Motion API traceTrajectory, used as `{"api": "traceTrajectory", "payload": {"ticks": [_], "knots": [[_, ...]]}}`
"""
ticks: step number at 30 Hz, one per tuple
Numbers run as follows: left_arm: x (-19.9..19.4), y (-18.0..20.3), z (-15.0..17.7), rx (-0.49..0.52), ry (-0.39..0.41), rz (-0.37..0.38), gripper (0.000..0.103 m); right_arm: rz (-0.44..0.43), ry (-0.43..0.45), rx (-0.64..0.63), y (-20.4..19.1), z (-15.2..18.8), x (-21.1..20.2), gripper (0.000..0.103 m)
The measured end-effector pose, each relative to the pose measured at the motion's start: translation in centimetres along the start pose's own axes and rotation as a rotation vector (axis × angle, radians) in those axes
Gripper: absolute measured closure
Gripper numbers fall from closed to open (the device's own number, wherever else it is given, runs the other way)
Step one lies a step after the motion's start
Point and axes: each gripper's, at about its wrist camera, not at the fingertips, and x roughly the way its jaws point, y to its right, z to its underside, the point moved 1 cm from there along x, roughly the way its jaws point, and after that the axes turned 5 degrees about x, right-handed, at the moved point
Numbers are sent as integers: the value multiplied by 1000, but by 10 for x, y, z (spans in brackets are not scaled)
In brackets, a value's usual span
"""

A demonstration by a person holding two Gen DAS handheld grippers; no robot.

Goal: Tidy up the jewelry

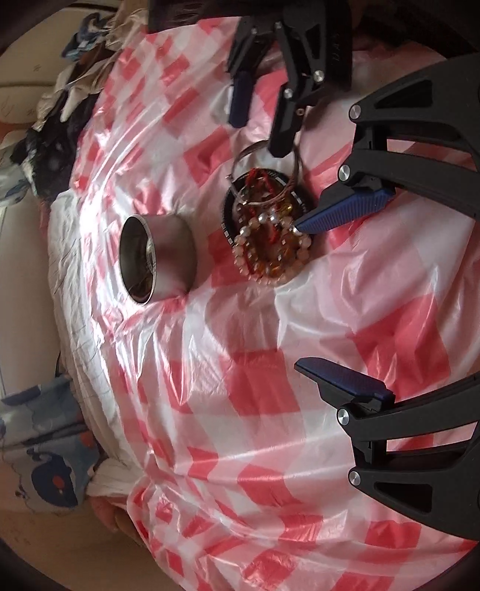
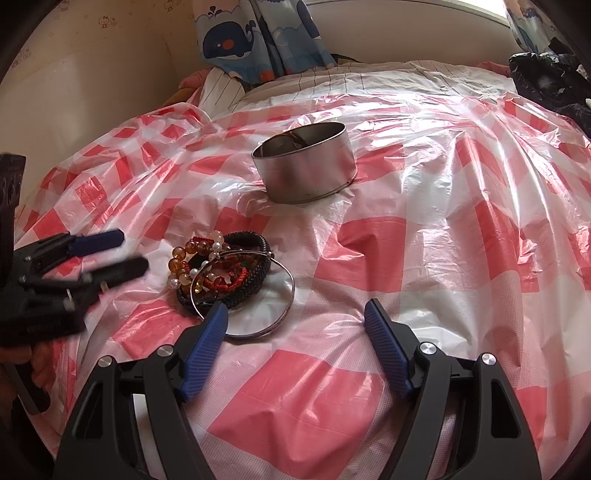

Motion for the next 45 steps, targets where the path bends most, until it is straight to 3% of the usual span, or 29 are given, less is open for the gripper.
{"api": "traceTrajectory", "payload": {"ticks": [4, 11, 15, 19, 21, 23, 28, 32, 35, 38, 40, 42, 45], "knots": [[15, 7, -3, 9, -24, -64, 34, -1, -1, -1, 0, 0, 0, 29], [0, -46, -5, -255, 87, -189, 34, 0, -1, -3, -1, 1, 1, 29], [-3, -53, -4, -291, 96, -136, 34, 0, -1, -3, -1, 1, 1, 28], [7, -29, -5, -215, 57, 10, 34, 0, -1, -3, -1, 1, 1, 28], [15, -18, -6, -161, 27, -17, 34, 0, -1, -4, -1, 0, 1, 28], [22, -19, -8, -170, 9, -55, 34, 0, -1, -3, -1, 0, 1, 28], [16, -56, -9, -365, 82, -125, 33, -1, -3, -5, -1, 1, 1, 27], [16, -72, -3, -456, 87, -18, 32, 0, -4, -5, -1, 1, 2, 26], [21, -72, 3, -543, 76, 181, 31, -1, -5, -1, -2, 1, 2, 26], [26, -72, 6, -610, 64, 317, 30, -2, -7, 1, -1, 1, 3, 25], [27, -68, 5, -591, 59, 304, 30, -2, -10, -2, -2, 1, 3, 25], [27, -55, -1, -512, 58, 246, 30, -2, -11, -3, -2, 0, 3, 24], [25, -37, -8, -420, 64, 218, 30, -3, -12, -2, -3, 0, 3, 24]]}}
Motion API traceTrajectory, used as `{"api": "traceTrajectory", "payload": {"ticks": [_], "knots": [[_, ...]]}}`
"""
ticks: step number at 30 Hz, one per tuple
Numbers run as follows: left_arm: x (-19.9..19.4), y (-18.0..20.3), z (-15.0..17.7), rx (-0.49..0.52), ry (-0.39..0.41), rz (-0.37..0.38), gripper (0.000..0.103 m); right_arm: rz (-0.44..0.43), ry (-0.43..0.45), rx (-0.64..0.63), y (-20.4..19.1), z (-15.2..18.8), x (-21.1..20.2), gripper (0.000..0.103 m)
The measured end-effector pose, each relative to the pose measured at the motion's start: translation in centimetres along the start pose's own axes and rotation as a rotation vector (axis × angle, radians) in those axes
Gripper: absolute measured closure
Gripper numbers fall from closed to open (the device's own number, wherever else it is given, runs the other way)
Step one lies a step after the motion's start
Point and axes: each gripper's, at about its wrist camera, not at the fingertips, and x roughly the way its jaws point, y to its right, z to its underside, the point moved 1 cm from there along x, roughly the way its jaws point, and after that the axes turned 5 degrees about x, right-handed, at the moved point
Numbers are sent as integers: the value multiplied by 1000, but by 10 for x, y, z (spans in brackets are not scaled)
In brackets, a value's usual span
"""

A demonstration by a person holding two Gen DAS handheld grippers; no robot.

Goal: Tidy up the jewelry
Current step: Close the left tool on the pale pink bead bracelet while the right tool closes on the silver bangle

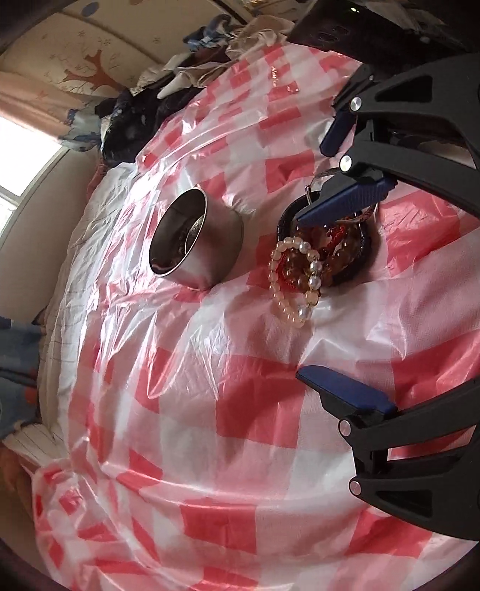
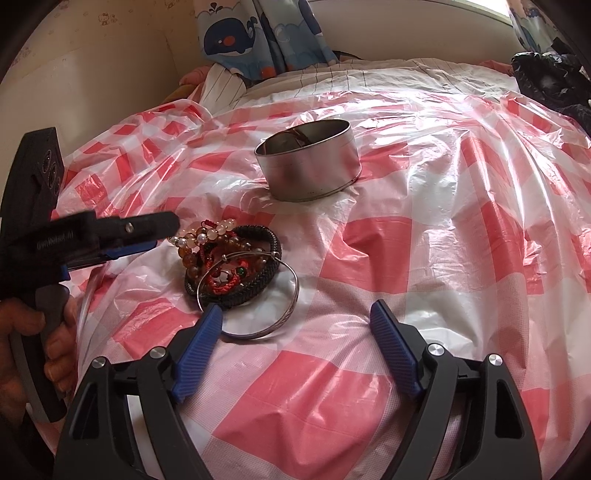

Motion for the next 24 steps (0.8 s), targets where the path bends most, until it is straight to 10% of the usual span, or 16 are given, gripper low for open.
{"api": "traceTrajectory", "payload": {"ticks": [9, 20, 22, 24], "knots": [[16, 3, -3, -14, -41, 77, 68, 0, 0, -1, 0, 0, 0, 23], [16, -26, -12, -204, 3, 131, 59, 3, 1, -4, -1, 0, 0, 23], [19, -19, -14, -151, -14, 110, 93, 1, 3, -3, -1, 0, -1, 23], [18, -15, -14, -119, -17, 99, 96, -4, 8, 0, 0, 0, -2, 24]]}}
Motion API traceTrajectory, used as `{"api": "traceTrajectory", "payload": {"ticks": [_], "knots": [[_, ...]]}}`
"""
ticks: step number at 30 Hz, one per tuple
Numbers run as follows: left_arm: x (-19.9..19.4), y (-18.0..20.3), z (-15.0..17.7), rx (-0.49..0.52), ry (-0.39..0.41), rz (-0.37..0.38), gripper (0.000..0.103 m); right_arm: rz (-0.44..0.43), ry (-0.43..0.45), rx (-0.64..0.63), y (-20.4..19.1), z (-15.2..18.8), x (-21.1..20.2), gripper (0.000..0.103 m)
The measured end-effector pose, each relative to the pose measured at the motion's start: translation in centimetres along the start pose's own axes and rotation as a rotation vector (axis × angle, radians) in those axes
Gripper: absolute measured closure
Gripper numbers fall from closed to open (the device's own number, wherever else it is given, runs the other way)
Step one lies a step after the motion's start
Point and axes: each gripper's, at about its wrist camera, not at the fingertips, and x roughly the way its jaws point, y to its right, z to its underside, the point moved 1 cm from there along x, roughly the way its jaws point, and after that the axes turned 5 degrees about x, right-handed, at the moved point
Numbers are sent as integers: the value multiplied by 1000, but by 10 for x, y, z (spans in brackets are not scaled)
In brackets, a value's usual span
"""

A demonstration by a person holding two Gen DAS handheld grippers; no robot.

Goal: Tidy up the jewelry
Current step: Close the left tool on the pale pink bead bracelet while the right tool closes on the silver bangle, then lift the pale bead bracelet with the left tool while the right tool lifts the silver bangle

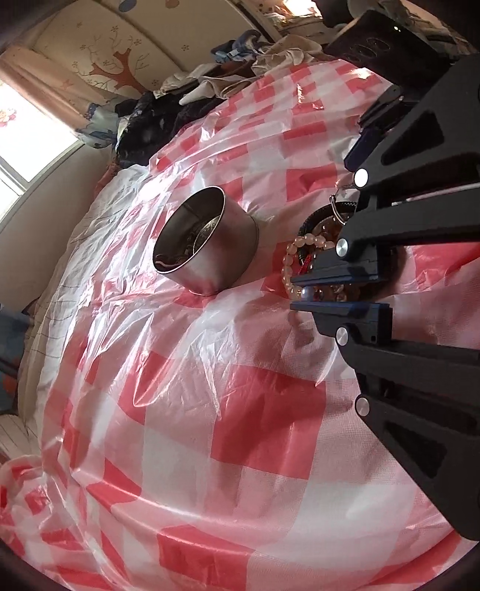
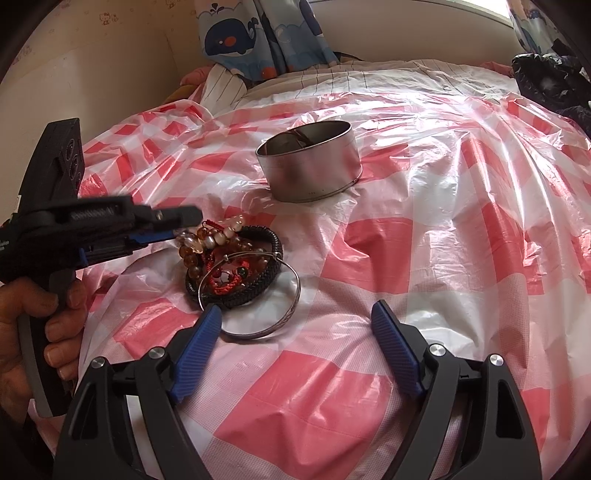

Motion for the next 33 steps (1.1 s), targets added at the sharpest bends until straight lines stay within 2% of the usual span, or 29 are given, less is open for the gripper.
{"api": "traceTrajectory", "payload": {"ticks": [5, 7, 12, 17, 20, 27, 33], "knots": [[-33, 1, -5, 18, 74, -17, 96, -45, 14, 26, 3, -2, -5, 40], [-48, -5, -3, 24, 84, -46, 96, -60, 12, 29, 2, -4, -4, 40], [-47, -31, 9, 18, -10, -142, 96, -30, -31, -14, -6, -12, 11, 43], [-43, -40, 20, 42, -44, -161, 95, -49, -46, -19, -8, -11, 12, 92], [-44, -41, 24, 59, -47, -164, 94, -74, -34, 7, -4, -10, 4, 96], [-43, -36, 26, 104, -44, -167, 88, -83, -1, 24, -1, -4, -12, 97], [-38, -30, 27, 136, -43, -167, 73, -49, -34, 30, 0, 0, -3, 95]]}}
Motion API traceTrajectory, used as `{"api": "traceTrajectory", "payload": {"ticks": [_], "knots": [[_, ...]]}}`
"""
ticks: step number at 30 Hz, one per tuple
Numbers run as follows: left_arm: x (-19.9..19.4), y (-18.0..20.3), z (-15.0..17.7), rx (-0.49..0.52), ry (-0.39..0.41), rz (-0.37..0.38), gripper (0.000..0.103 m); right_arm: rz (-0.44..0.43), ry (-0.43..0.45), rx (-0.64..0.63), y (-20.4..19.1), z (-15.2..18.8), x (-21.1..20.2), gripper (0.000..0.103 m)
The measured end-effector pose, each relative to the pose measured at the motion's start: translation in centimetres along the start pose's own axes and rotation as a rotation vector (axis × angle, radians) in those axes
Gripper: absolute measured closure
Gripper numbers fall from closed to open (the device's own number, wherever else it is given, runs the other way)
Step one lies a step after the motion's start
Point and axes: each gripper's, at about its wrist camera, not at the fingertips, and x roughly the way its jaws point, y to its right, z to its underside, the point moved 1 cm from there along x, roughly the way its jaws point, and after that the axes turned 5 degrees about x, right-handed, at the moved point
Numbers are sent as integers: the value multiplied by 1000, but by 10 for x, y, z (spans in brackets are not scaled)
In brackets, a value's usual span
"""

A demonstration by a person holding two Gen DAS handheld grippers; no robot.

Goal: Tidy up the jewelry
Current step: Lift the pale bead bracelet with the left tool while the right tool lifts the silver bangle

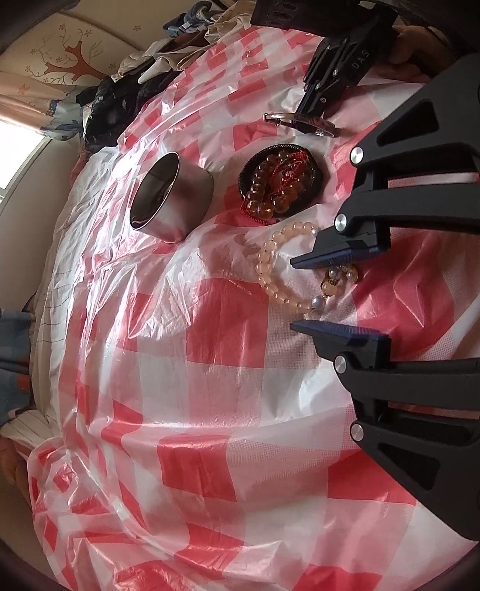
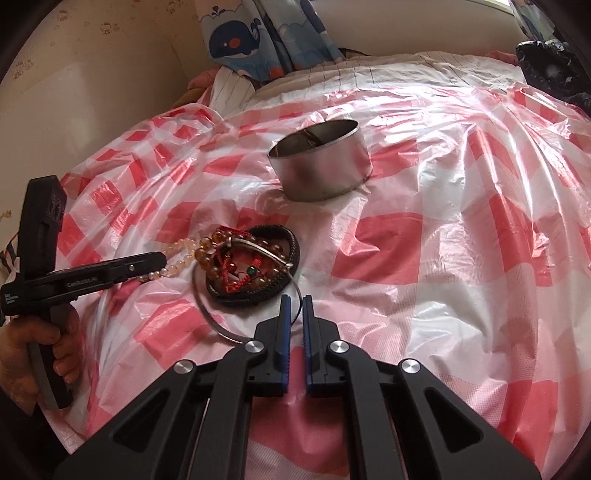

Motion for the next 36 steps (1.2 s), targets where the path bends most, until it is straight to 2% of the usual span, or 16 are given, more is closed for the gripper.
{"api": "traceTrajectory", "payload": {"ticks": [4, 12, 14, 15, 16, 21, 36], "knots": [[2, 6, 0, 25, 9, -11, 66, 4, 5, 8, 2, -1, 3, 90], [2, 13, 1, 61, 19, -44, 64, 21, -16, 1, 0, -5, 13, 86], [2, 15, 1, 82, 21, -55, 78, 21, -13, -7, -2, -5, 13, 90], [2, 17, 1, 94, 19, -56, 92, 16, -7, -7, -2, -5, 11, 92], [1, 19, 1, 107, 21, -60, 96, 12, 2, -6, -2, -5, 9, 95], [-2, 24, 1, 149, 35, -88, 96, -13, 54, 21, 2, -3, -4, 99], [-1, 29, 1, 194, 35, -141, 96, -9, 49, 18, -1, -3, -1, 99]]}}
